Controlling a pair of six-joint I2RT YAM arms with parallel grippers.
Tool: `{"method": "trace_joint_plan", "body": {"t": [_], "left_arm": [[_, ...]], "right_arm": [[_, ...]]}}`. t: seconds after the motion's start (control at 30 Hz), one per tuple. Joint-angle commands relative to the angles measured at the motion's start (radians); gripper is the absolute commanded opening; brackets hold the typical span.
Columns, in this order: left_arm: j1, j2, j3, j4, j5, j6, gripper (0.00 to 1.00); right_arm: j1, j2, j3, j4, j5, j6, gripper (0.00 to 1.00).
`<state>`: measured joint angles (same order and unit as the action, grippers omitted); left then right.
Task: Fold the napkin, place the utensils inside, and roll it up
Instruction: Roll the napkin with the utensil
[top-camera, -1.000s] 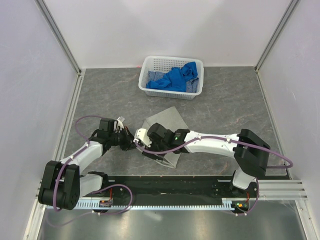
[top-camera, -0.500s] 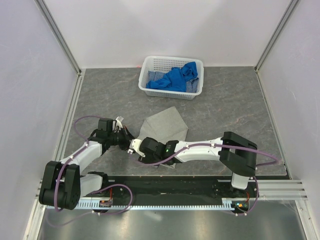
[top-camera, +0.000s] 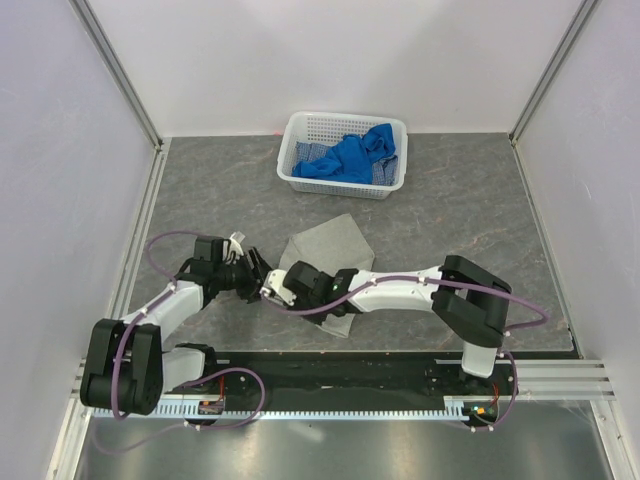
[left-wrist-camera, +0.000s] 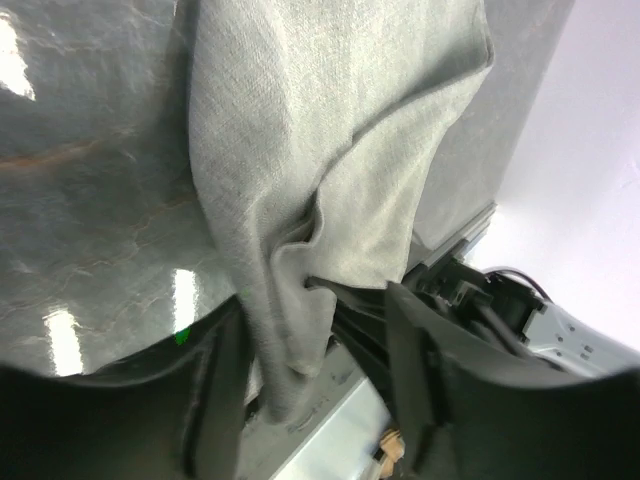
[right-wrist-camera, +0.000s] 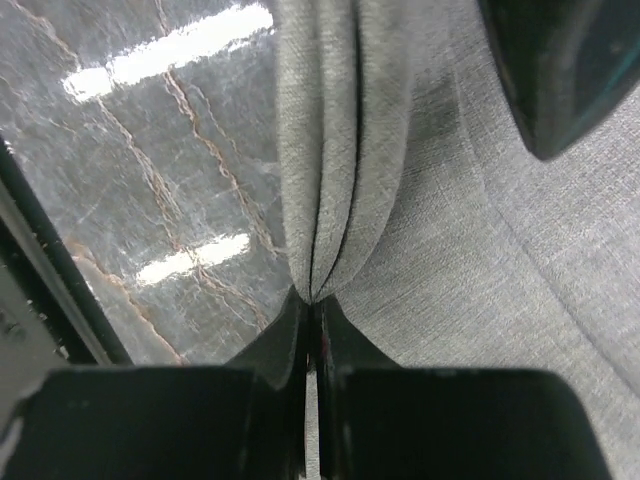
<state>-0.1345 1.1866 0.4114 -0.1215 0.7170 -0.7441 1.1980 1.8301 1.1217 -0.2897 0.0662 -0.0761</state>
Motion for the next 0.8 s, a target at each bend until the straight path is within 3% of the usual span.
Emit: {"method": "trace_joint_plan", "body": {"t": [0.0, 0.2, 0.33, 0.43, 0.63, 0.77], "left_arm": [[0.01, -0.034, 0.017, 0.033, -0.094, 0.041, 0.68], [0.01, -0.119, 0.009, 0.025, -0.266, 0.071, 0.73], [0.007, -0.169, -0.017, 0.011, -0.304, 0.091, 0.73], [0.006, -0.206, -0.031, -0.018, -0.333, 0.088, 0.73], [-0.001, -0.254, -0.016, -0.136, -0.383, 0.103, 0.71], [-0.014, -0.285, -0.017, -0.167, -0.282, 0.094, 0.69]], "right_arm": [[-0.092, 0.008, 0.081, -0.094, -0.306, -0.005, 0.0], [-0.219, 0.099, 0.22, -0.282, -0.61, -0.053, 0.0], [-0.285, 0.214, 0.331, -0.446, -0.753, -0.103, 0.0], [-0.327, 0.259, 0.355, -0.477, -0.844, -0.119, 0.0], [-0.382, 0.33, 0.389, -0.493, -0.913, -0.123, 0.0], [-0.403, 0.37, 0.386, -0.494, -0.954, -0.136, 0.0]]}}
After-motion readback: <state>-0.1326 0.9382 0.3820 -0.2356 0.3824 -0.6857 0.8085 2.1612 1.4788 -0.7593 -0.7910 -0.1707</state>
